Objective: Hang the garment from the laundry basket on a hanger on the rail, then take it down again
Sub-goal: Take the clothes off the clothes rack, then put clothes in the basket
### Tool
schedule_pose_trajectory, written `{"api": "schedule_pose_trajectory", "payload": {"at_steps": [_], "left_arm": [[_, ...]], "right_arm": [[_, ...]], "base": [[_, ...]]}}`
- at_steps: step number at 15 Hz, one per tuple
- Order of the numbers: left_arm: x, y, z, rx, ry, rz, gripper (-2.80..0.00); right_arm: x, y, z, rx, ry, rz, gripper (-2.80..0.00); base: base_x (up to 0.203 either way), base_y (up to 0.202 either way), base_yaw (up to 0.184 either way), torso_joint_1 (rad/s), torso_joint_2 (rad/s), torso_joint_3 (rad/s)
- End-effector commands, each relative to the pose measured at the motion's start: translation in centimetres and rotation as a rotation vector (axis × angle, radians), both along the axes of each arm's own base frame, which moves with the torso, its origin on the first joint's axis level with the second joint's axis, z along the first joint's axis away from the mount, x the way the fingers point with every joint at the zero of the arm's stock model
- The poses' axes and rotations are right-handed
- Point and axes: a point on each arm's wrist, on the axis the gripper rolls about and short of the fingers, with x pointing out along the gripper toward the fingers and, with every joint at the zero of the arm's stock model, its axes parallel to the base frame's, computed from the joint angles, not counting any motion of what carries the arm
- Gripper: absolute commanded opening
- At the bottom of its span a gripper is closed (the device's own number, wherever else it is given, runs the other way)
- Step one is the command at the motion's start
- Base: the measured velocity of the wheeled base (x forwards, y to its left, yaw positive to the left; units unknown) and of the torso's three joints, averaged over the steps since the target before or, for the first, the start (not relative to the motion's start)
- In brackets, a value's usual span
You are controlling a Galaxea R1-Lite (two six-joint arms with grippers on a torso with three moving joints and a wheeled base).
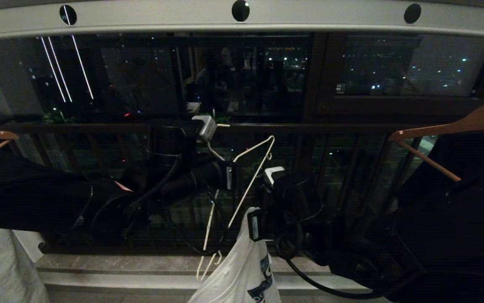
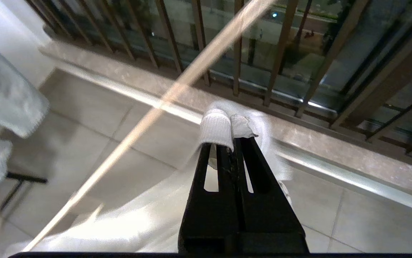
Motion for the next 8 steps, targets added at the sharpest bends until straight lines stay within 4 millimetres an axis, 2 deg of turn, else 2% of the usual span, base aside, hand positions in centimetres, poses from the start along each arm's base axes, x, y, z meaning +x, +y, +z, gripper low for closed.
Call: {"api": "schedule_pose_trajectory", "payload": {"at_steps": [1, 5, 8], "left_arm": [[1.2, -0.7, -1.3, -0.013, -0.022, 0.042, -2.8], [1.1, -0.6, -1.2, -0.009, -0.024, 0.046, -2.8], [1.3, 0.5, -0.5, -0.004, -0.044, 0.071, -2.8]], "right_arm": [[-0.5, 0.3, -0.1, -0.002, 0.001, 0.023, -2.8], [0.7, 0.2, -2.0, -0.029, 0.035, 0.003, -2.8], [1.8, 0.1, -5.0, -0.07, 0.097, 0.002, -2.8]], "base": [[0.0, 0.0, 0.0, 0.0, 0.0, 0.0], [0.0, 0.0, 0.0, 0.0, 0.0, 0.0], [0.0, 0.0, 0.0, 0.0, 0.0, 0.0]]}}
